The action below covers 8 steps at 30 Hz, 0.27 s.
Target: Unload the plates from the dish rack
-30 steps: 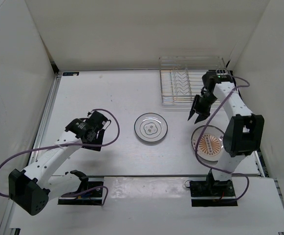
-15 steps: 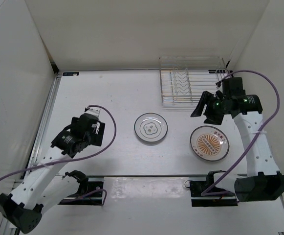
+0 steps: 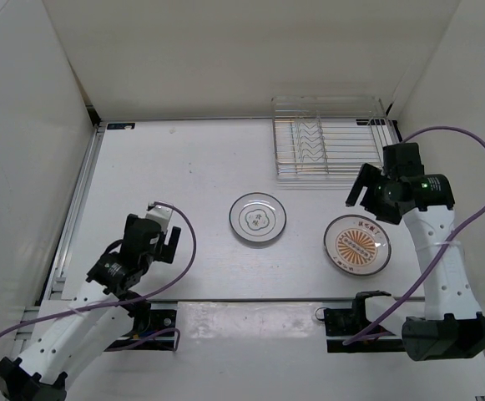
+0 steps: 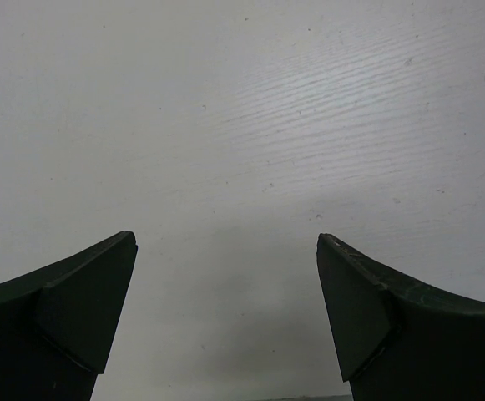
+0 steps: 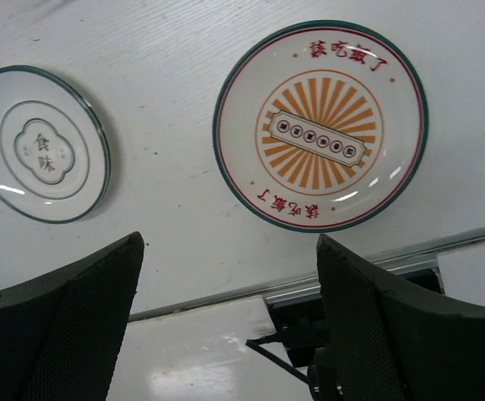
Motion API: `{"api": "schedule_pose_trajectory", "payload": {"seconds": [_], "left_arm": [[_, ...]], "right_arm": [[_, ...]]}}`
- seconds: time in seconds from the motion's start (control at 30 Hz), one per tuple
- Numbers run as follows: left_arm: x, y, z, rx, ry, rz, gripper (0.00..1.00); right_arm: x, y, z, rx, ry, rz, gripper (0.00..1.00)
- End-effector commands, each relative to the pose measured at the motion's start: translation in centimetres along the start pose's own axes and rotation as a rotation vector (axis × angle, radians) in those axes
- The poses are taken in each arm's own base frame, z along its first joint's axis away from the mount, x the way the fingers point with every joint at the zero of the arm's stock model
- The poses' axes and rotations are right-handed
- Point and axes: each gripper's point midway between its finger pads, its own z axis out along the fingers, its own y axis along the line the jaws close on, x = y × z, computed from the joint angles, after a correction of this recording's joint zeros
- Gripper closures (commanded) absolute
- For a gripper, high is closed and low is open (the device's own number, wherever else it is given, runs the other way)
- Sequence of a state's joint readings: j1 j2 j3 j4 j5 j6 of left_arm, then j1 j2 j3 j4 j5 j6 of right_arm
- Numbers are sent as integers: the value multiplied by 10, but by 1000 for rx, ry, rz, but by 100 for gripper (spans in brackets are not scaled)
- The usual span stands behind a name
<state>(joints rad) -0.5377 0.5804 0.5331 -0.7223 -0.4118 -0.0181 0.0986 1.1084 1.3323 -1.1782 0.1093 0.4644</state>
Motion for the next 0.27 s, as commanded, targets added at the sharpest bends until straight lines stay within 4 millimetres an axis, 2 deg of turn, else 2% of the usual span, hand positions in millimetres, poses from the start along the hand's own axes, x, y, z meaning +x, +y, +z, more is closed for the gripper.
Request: {"api": "schedule_pose_trajectory", "payload": {"seconds": [0.0,0.1,0.17,0.23], "left_arm": [[-18,6,1,-36,-72,-32,0],[-11,13,8,-100,-63,-56,0],[-1,27,10,-201,-64,-118,0],[-6,29,11,-220,-109,-149,0]], "right_arm": [[0,-22,-1,102,-42,16,14],[2,-27,1,135,-41,27,12],[5,-27,3,138,-28,26,10],[1,-32,-1,167,-44,41,10]]}}
